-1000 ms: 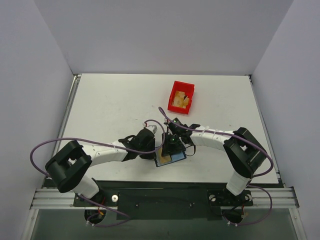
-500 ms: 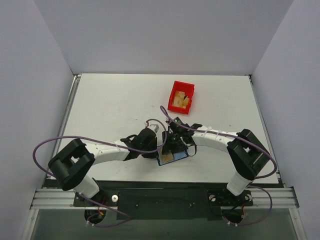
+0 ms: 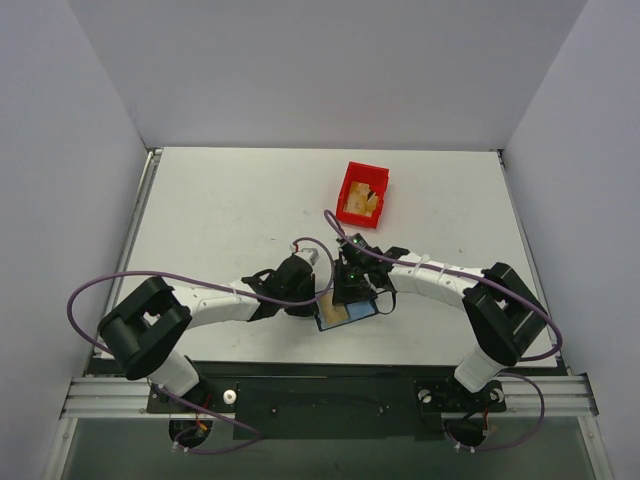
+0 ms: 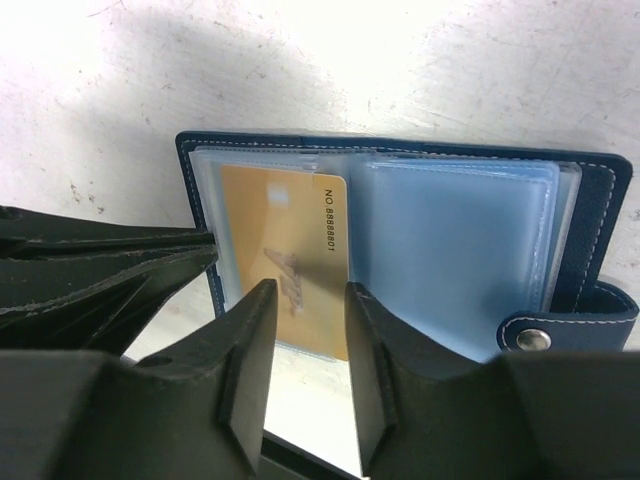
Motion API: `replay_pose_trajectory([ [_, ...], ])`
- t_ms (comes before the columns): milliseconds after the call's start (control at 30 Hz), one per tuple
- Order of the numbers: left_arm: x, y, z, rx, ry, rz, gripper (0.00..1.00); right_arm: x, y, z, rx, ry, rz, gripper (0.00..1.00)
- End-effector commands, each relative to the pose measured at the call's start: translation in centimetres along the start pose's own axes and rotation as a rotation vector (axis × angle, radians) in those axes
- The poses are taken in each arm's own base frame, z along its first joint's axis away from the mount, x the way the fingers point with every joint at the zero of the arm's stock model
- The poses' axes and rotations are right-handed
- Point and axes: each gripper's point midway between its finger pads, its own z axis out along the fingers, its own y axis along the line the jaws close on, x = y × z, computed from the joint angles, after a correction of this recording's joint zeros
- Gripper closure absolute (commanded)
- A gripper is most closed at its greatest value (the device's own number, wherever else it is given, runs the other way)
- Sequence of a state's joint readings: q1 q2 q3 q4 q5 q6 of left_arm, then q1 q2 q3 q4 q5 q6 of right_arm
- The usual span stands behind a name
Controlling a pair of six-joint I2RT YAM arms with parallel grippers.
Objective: Put the credit cards into the card holder
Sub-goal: Insert the credit card into the card holder.
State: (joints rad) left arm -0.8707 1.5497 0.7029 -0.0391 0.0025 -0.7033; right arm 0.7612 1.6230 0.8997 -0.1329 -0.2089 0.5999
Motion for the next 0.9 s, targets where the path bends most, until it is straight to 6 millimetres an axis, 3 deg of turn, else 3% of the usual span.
replay_pose_trajectory([
  [0, 2.5, 1.7, 0.5, -0.058, 0.074, 0.008, 0.99, -0.2, -0.8, -0.9, 0.035, -0.023, -0.002, 0.74],
  [233, 2.5, 1.7, 0.5, -0.059, 0.076, 0.011, 1.0, -0.6, -1.9, -0.7, 0.059, -0.025, 0.011, 1.0],
  [633, 2.6, 1.9, 0.3, -0.061, 0.072, 0.008, 1.0, -0.5, -3.9, 0.2, 0.148, -0.021, -0.003, 1.0],
  [867, 2.4, 1.7, 0.2, -0.057, 0.067, 0.008, 1.0, 0.3, -3.3, 1.0, 0.112, 0.019, -0.002, 1.0],
])
